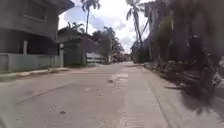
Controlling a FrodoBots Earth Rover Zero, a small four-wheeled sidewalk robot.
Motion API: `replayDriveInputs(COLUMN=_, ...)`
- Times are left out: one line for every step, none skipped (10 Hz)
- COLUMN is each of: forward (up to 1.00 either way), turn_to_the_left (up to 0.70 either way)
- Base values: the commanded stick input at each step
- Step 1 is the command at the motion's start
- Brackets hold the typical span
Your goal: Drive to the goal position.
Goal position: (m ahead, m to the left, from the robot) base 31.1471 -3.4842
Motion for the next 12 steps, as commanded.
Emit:
replayDriveInputs(forward=1.0, turn_to_the_left=-0.39)
replayDriveInputs(forward=1.0, turn_to_the_left=-0.39)
replayDriveInputs(forward=1.0, turn_to_the_left=-0.39)
replayDriveInputs(forward=1.0, turn_to_the_left=-0.33)
replayDriveInputs(forward=1.0, turn_to_the_left=-0.2)
replayDriveInputs(forward=1.0, turn_to_the_left=-0.06)
replayDriveInputs(forward=1.0, turn_to_the_left=-0.02)
replayDriveInputs(forward=1.0, turn_to_the_left=-0.02)
replayDriveInputs(forward=1.0, turn_to_the_left=-0.01)
replayDriveInputs(forward=1.0, turn_to_the_left=0.0)
replayDriveInputs(forward=1.0, turn_to_the_left=0.0)
replayDriveInputs(forward=1.0, turn_to_the_left=0.0)
